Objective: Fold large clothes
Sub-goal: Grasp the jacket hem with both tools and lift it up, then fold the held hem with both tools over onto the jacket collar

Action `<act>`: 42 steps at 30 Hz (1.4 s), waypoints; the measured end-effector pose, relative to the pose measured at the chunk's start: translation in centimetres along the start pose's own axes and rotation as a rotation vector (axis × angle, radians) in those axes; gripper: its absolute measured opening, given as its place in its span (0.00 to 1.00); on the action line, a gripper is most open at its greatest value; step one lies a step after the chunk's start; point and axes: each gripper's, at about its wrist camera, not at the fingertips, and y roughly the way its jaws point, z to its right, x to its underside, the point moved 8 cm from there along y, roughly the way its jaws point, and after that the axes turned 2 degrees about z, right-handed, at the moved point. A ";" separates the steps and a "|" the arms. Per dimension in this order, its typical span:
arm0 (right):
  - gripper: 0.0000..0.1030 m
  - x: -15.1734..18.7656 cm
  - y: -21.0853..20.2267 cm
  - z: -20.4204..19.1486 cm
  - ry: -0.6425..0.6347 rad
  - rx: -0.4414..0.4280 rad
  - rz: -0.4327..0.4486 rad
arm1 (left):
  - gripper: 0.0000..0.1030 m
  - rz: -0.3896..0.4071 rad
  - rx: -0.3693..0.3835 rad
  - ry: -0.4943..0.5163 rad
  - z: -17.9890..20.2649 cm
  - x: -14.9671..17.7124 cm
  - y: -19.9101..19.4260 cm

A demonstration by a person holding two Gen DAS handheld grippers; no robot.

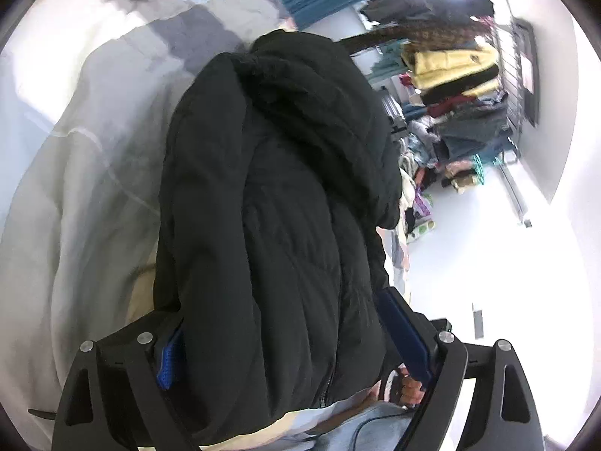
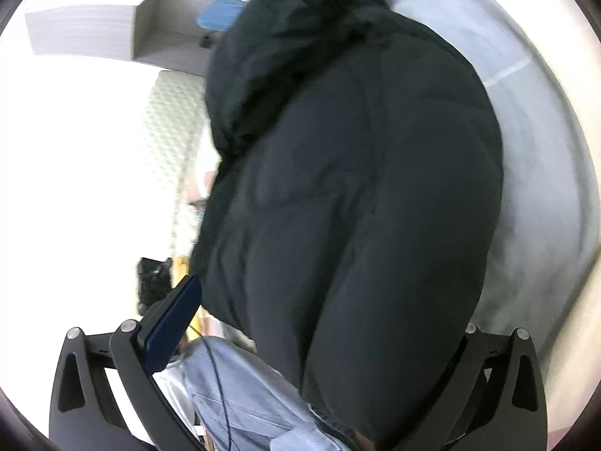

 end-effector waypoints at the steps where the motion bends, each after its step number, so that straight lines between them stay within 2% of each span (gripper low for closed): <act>1: 1.00 0.1 -0.5 0.1 -0.002 -0.006 0.008 | 0.87 -0.007 -0.009 -0.020 -0.6 -0.2 0.1; 6: 1.00 0.1 -1.6 -1.4 -0.014 -0.081 0.070 | 0.87 -0.038 -0.076 -0.120 -3.4 -0.3 1.2; 8: 1.00 0.3 -1.4 -1.3 -0.020 -0.072 0.068 | 0.87 -0.049 -0.112 -0.132 -4.2 0.1 1.4; 10: 0.99 0.5 -1.0 -0.5 0.006 -0.031 0.063 | 0.87 -0.054 -0.153 -0.134 -4.9 0.5 1.5; 11: 0.96 0.6 -2.1 0.2 0.017 -0.007 0.065 | 0.87 -0.048 -0.172 -0.140 -5.1 0.5 1.5; 14: 0.91 0.8 -2.0 1.1 0.038 0.051 0.066 | 0.86 -0.052 -0.227 -0.144 -6.0 0.6 2.0; 19: 0.84 1.7 -1.3 5.0 0.170 0.203 0.039 | 0.84 -0.049 -0.305 -0.155 -7.5 0.7 2.2; 20: 0.81 1.9 -1.2 6.2 0.200 0.250 0.027 | 0.84 -0.053 -0.315 -0.151 -7.6 0.7 2.3; 22: 0.69 2.1 -1.2 6.9 0.211 0.293 0.021 | 0.84 -0.074 -0.334 -0.126 -7.7 1.0 2.5; 24: 0.52 1.9 -0.9 5.9 0.153 0.295 0.011 | 0.84 -0.100 -0.363 -0.095 -7.6 1.2 3.0; 25: 0.48 1.9 -0.8 5.4 0.126 0.298 0.013 | 0.83 -0.106 -0.373 -0.084 -7.5 1.3 3.1; 27: 0.30 1.7 -0.6 3.9 0.042 0.295 0.027 | 0.73 -0.108 -0.373 -0.061 -7.3 1.3 3.3; 30: 0.16 1.4 -0.8 2.2 -0.030 0.294 0.063 | 0.54 -0.072 -0.316 -0.038 -6.1 1.3 2.8; 32: 0.13 1.3 -1.7 0.7 -0.086 0.286 0.114 | 0.46 -0.061 -0.291 0.013 -4.5 1.7 2.6; 36: 0.09 1.3 -2.8 -1.3 -0.142 0.242 0.180 | 0.14 -0.019 -0.254 0.080 -2.2 2.0 0.7; 39: 0.08 1.7 -4.2 -2.2 -0.143 0.204 0.212 | 0.07 0.013 -0.219 0.082 -1.5 2.1 -1.8; 42: 0.08 2.4 -5.6 -3.6 -0.159 0.171 0.240 | 0.05 0.034 -0.186 0.078 -0.8 2.4 -4.4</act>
